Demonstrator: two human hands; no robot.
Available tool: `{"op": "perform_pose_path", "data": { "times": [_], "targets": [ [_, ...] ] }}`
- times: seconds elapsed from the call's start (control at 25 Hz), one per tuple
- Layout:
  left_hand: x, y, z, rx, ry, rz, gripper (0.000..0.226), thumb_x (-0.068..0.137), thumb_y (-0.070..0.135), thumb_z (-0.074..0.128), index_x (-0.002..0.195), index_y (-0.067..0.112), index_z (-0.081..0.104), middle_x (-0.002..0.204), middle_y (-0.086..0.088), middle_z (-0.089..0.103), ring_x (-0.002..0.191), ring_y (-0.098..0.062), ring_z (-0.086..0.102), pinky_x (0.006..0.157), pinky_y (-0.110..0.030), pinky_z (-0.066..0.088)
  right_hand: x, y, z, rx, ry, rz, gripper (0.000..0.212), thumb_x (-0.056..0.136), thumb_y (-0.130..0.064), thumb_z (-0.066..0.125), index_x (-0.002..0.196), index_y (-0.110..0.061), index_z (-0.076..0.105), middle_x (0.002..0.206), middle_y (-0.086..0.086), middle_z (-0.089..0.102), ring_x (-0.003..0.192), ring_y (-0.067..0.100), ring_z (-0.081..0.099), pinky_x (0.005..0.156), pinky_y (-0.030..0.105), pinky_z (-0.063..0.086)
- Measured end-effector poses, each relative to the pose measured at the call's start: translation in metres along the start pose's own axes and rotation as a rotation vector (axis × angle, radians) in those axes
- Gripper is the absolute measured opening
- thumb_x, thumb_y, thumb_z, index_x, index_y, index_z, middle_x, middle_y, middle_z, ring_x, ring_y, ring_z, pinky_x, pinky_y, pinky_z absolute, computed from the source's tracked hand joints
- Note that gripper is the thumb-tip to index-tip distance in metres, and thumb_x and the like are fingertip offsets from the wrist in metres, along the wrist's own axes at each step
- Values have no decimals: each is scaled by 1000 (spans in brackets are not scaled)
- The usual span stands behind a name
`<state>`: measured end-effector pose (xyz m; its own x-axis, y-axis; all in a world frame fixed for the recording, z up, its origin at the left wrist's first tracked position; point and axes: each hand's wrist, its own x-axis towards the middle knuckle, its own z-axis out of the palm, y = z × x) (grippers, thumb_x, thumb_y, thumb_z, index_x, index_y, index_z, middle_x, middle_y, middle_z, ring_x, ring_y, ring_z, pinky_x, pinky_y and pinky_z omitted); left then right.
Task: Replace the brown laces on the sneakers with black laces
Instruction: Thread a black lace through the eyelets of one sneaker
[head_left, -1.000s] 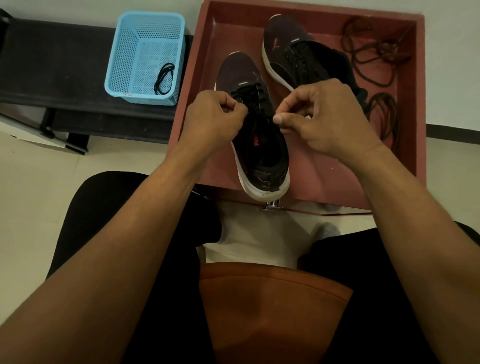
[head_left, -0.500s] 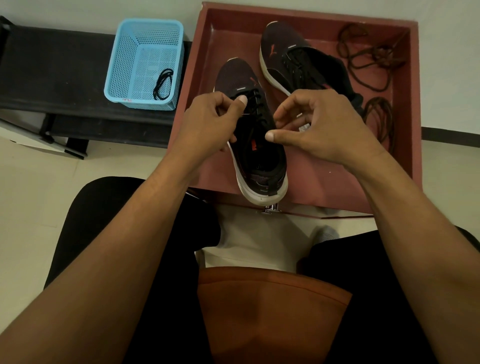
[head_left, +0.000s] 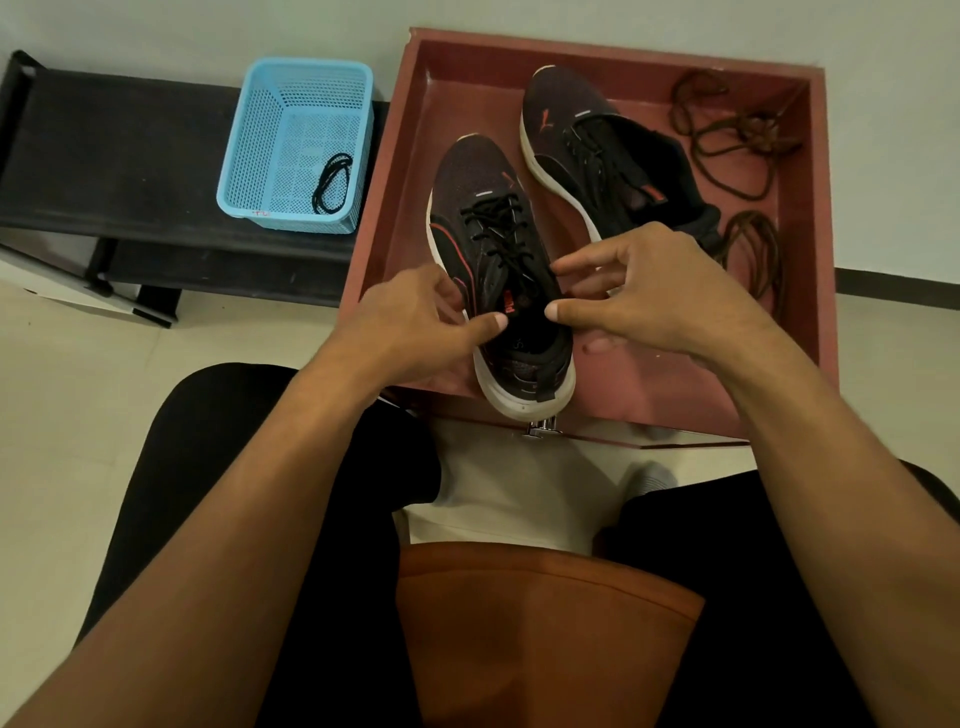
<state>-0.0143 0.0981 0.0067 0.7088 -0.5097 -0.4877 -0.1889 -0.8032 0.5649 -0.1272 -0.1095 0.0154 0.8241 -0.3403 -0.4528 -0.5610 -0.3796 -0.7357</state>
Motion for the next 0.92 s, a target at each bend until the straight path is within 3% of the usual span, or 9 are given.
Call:
{"op": "perform_pose_path", "data": {
  "times": [0.12, 0.24, 0.44, 0.56, 0.64, 0.72, 0.84, 0.92],
  "targets": [
    [2, 4, 2, 81, 39, 13, 48, 84, 60, 77, 111, 21, 67, 91, 9, 71, 95, -20, 69, 86, -38, 57, -1, -2, 3, 44, 0, 12, 50, 85, -16, 87, 132, -22, 71, 96, -1, 80, 74, 15, 80, 71, 34, 67],
    [3, 4, 2, -4, 61, 28, 31, 86, 46, 80, 96, 19, 71, 83, 6, 78, 81, -19, 74, 85, -43, 62, 0, -5, 7, 57, 29, 11, 46, 85, -18, 88, 128, -23, 73, 95, -1, 80, 71, 17, 79, 76, 35, 66],
    [4, 2, -2, 16, 138, 58, 17, 88, 34, 75, 85, 17, 76, 71, 6, 77, 66, 1, 71, 81, -36, 63, 6, -9, 19, 74, 77, -4, 46, 85, -17, 87, 129, -18, 73, 97, 3, 80, 68, 16, 79, 74, 33, 67],
    [6, 2, -3, 64, 240, 69, 24, 81, 42, 71, 84, 19, 78, 72, 4, 76, 74, -13, 73, 81, -38, 62, 13, -11, 29, 48, 155, -45, 43, 85, -19, 86, 126, -19, 75, 90, -2, 80, 65, 13, 78, 75, 31, 66],
    [11, 3, -3, 116, 320, 80, 26, 80, 45, 68, 84, 20, 77, 71, 4, 73, 78, -17, 72, 77, -35, 60, 19, -14, 35, 7, 223, -85, 40, 86, -22, 84, 125, -22, 76, 83, -11, 77, 64, 5, 75, 73, 17, 61],
    [18, 6, -5, 166, 408, 96, 23, 84, 43, 70, 89, 21, 77, 75, 4, 73, 82, -21, 71, 72, -31, 54, 27, -18, 40, -1, 281, -109, 37, 88, -25, 83, 124, -24, 76, 87, -12, 77, 65, -2, 73, 62, 3, 50],
    [31, 8, -13, 156, 512, 120, 22, 89, 40, 73, 102, 23, 79, 85, 3, 77, 90, -21, 74, 78, -32, 55, 40, -24, 48, 68, 360, -134, 36, 89, -26, 83, 124, -21, 77, 102, -4, 79, 71, -5, 71, 63, 6, 53],
    [38, 7, -20, 102, 536, 114, 23, 91, 39, 74, 107, 24, 79, 92, 5, 79, 95, -18, 75, 85, -34, 57, 47, -27, 55, 68, 409, -153, 36, 89, -29, 83, 124, -21, 77, 105, -2, 80, 78, -4, 72, 76, 13, 60]
  ]
}}
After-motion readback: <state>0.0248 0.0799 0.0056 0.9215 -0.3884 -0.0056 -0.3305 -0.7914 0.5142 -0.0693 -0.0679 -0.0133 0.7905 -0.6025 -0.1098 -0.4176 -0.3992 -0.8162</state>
